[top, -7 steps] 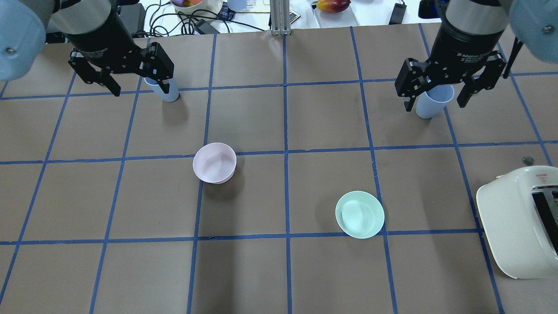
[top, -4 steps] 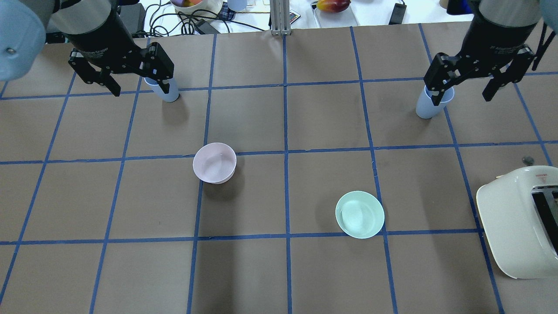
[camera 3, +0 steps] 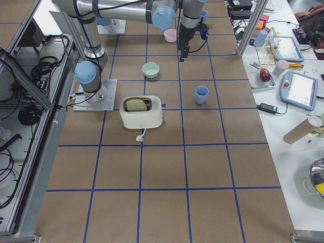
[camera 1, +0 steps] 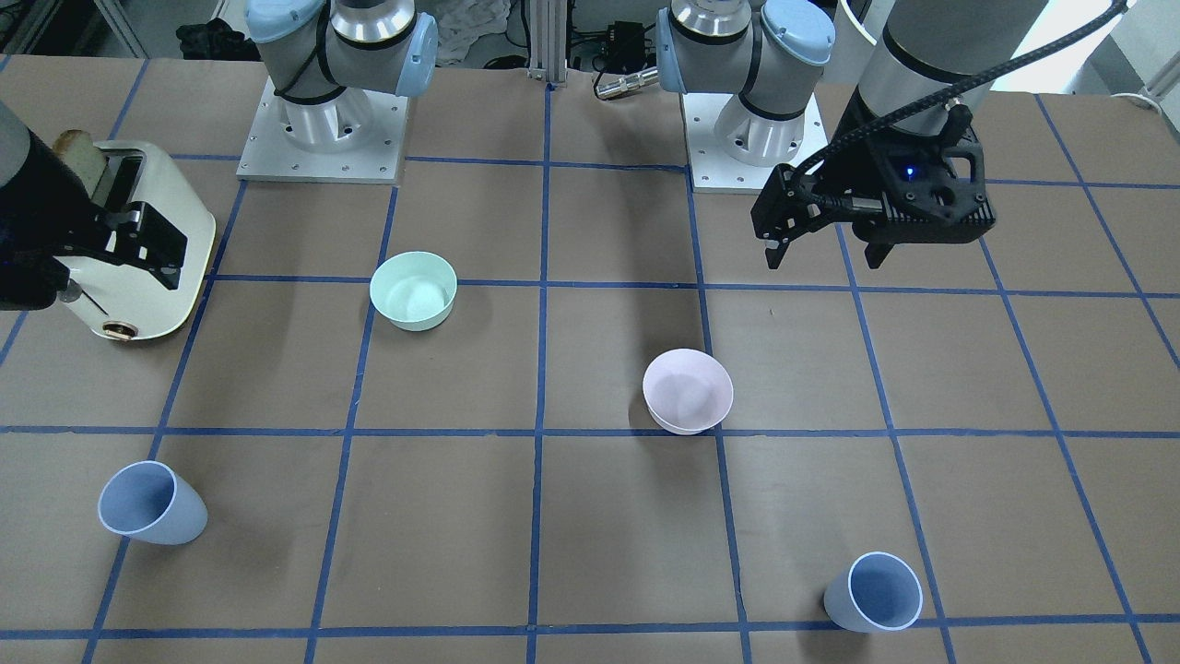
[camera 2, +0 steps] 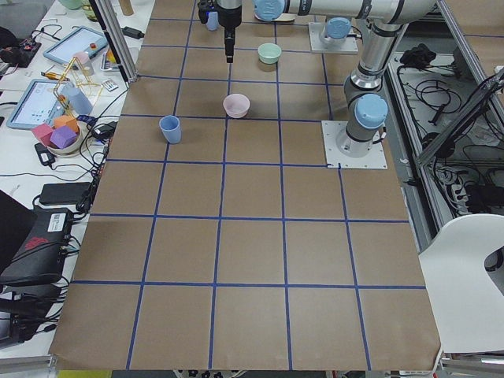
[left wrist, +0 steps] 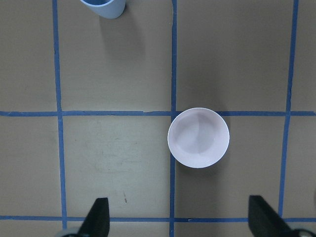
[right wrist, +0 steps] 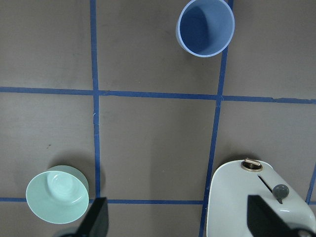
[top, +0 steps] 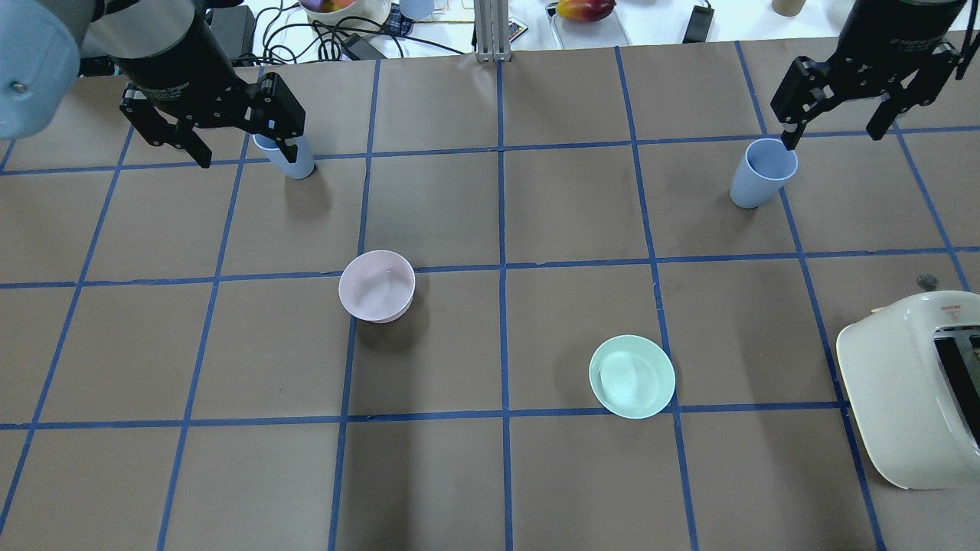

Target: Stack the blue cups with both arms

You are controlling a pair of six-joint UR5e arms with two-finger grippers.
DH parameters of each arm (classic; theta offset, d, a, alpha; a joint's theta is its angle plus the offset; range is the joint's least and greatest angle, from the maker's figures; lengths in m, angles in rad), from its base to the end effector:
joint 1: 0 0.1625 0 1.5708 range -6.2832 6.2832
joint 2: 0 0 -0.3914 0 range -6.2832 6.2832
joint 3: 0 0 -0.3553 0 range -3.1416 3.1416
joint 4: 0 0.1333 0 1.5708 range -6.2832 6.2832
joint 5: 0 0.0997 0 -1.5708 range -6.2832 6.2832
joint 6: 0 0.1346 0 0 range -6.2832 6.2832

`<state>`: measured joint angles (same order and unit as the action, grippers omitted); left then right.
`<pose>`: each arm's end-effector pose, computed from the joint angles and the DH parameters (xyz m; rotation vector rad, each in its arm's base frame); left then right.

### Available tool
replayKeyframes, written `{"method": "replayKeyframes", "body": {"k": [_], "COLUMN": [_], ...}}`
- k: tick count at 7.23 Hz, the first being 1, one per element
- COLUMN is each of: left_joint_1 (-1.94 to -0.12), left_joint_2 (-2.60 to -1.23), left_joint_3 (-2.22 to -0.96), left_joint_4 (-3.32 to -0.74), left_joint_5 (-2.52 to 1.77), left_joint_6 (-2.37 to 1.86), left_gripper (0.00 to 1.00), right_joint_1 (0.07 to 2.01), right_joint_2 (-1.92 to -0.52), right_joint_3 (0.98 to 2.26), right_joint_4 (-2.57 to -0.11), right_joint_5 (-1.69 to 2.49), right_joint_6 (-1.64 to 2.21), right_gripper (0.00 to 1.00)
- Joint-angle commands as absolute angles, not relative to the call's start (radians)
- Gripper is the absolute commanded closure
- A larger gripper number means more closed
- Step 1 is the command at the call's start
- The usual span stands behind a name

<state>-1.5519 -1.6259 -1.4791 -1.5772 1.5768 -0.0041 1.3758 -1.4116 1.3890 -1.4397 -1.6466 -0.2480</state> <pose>-0.1234 -0.4828 0.4348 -0.0362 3.1348 -0.0472 0.0235 -0.5162 0.4128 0.0881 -3.0845 -0.1892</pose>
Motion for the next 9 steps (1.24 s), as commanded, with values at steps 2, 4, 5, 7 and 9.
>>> {"method": "replayKeyframes", "body": {"k": [2, 4, 5, 7, 9], "left_joint_1": [-1.54, -1.517, -1.502, -1.496, -1.468], "left_joint_2": [-1.794, -2.054, -2.172, -2.27, -2.296], "left_joint_3": [-1.448, -1.262, -1.147, -1.08, -1.117], "left_joint_4": [-1.402, -1.258, -1.258, -1.255, -1.278], "left_joint_5": [1.572, 1.581, 1.582, 1.583, 1.641], "left_joint_6": [0.065, 0.151, 0.179, 0.189, 0.19], "left_gripper": [0.0, 0.0, 0.0, 0.0, 0.0], "right_joint_1": [1.368, 1.278, 1.255, 1.252, 1.235], "right_joint_2": [-1.359, -1.277, -1.235, -1.184, -1.163], "right_joint_3": [1.359, 1.359, 1.359, 1.361, 1.367], "right_joint_4": [-1.44, -1.54, -1.587, -1.635, -1.675], "right_joint_5": [-1.644, -1.641, -1.635, -1.637, -1.635], "right_joint_6": [-0.282, -0.433, -0.449, -0.463, -0.497], "right_gripper": [0.0, 0.0, 0.0, 0.0, 0.0]}}
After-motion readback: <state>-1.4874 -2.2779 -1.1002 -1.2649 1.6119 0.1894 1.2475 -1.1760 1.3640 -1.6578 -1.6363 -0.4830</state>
